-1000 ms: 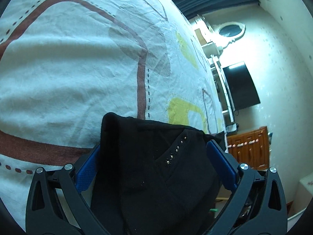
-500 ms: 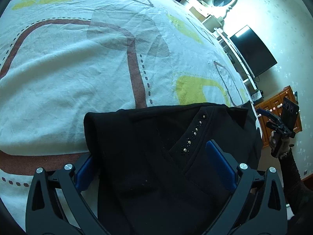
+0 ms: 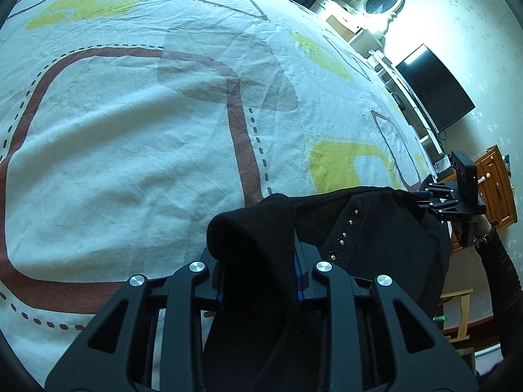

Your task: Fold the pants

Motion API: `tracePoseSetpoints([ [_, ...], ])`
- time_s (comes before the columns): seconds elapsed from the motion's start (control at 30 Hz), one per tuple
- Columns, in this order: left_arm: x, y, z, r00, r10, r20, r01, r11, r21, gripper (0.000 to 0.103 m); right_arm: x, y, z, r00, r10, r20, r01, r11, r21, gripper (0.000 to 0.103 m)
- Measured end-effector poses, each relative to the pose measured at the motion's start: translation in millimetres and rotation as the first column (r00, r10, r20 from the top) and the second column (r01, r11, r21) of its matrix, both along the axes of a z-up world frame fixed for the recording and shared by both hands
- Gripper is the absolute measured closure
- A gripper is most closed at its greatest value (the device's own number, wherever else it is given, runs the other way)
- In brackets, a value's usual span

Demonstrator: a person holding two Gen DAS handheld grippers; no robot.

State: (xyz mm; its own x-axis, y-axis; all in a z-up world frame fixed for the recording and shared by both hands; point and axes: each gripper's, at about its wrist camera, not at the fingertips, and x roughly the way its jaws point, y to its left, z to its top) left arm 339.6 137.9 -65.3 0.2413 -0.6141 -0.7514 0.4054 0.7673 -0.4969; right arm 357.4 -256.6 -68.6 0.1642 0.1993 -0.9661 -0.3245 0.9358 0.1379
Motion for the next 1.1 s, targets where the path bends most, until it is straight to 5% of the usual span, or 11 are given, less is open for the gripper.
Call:
tracePoseSetpoints([
  [0.27,-24.6,10.7,38.1,0.994,0.005,0.105,0.008,0.993,-0.115,0.075,-52.8,8.3,58.1,0.969,-0.003,0.249,0.019,0.998,-0.062,0.08],
  [0.4,-57.2,21.5,64.1,0.987,-0.004,0.161,0.036,0.98,-0.197,0.075,-108.8,16.5,86.1,0.927,0.006,0.376,0.033,0.995,-0.095,0.08],
  [0.6,-130.4,37.5,81.8,0.978,-0.027,0.206,0.073,0.973,-0.217,0.075,-203.3,35.8,90.5,0.873,0.008,0.488,0.06,0.99,-0.124,0.08],
  [0.87,-207.3,77.2,35.8,0.991,0.071,0.115,-0.051,0.984,-0.169,0.046,-278.6,56.3,34.7,0.907,0.08,0.413,-0.007,0.984,-0.177,0.075],
  [0.97,-227.2,91.3,14.1,0.991,0.124,0.048,-0.118,0.986,-0.12,0.031,-289.7,58.2,20.7,0.934,0.092,0.346,-0.033,0.984,-0.173,0.059],
  [1.1,-251.6,120.1,-7.4,0.975,0.217,-0.044,-0.221,0.963,-0.155,0.029,-295.2,45.3,29.3,0.952,0.001,0.305,0.009,0.999,-0.033,0.038],
])
